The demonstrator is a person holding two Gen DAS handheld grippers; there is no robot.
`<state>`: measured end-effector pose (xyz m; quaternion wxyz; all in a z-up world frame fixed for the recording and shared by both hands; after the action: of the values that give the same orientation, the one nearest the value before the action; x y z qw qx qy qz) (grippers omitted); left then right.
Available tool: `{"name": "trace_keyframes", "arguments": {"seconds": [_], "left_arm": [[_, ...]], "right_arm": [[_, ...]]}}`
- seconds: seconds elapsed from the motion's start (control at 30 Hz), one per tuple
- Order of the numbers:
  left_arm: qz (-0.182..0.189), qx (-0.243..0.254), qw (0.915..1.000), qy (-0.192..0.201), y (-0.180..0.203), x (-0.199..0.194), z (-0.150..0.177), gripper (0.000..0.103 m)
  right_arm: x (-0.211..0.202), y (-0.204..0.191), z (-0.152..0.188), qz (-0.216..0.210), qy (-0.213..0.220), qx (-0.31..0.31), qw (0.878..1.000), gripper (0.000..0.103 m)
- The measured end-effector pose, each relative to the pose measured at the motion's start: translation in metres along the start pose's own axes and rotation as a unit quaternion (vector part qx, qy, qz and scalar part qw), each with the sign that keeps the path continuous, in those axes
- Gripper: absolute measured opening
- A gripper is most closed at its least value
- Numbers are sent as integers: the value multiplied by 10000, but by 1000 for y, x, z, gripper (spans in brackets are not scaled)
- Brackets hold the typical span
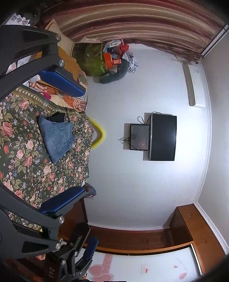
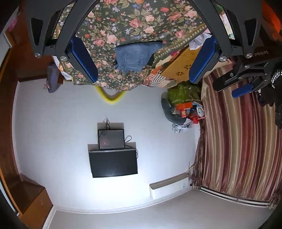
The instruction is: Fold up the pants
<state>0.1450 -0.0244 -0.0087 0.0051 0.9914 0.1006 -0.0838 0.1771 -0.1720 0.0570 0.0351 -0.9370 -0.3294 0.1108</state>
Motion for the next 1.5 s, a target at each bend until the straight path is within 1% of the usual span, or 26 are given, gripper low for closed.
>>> {"name": "trace_keyframes", "arguments": {"seconds": [0.3, 1.07, 1.5], "left_arm": [[46, -10, 10000, -85, 0, 4, 4, 103], [223, 83, 9996, -157, 0, 7, 6, 103], [323, -28, 9992, -228, -4, 12, 8, 103]], "right_arm": [[-3, 2, 0, 31, -41, 41, 10000, 103], [-2, 6, 1, 81, -105, 152, 9998, 103], [-3, 7, 2, 92, -113, 153, 9998, 103]]}}
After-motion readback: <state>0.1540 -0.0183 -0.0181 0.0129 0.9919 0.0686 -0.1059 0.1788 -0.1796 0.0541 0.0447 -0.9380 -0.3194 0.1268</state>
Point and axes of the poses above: each gripper's, at about its wrist camera, not at the fingertips, and x roughly the way its jaws point, y to its right, z to its underside, the point moved 6 cm from there along x, roughly the way its jaws point, and after that the axes turned 12 degrees about -z, right-handed, at the moved point
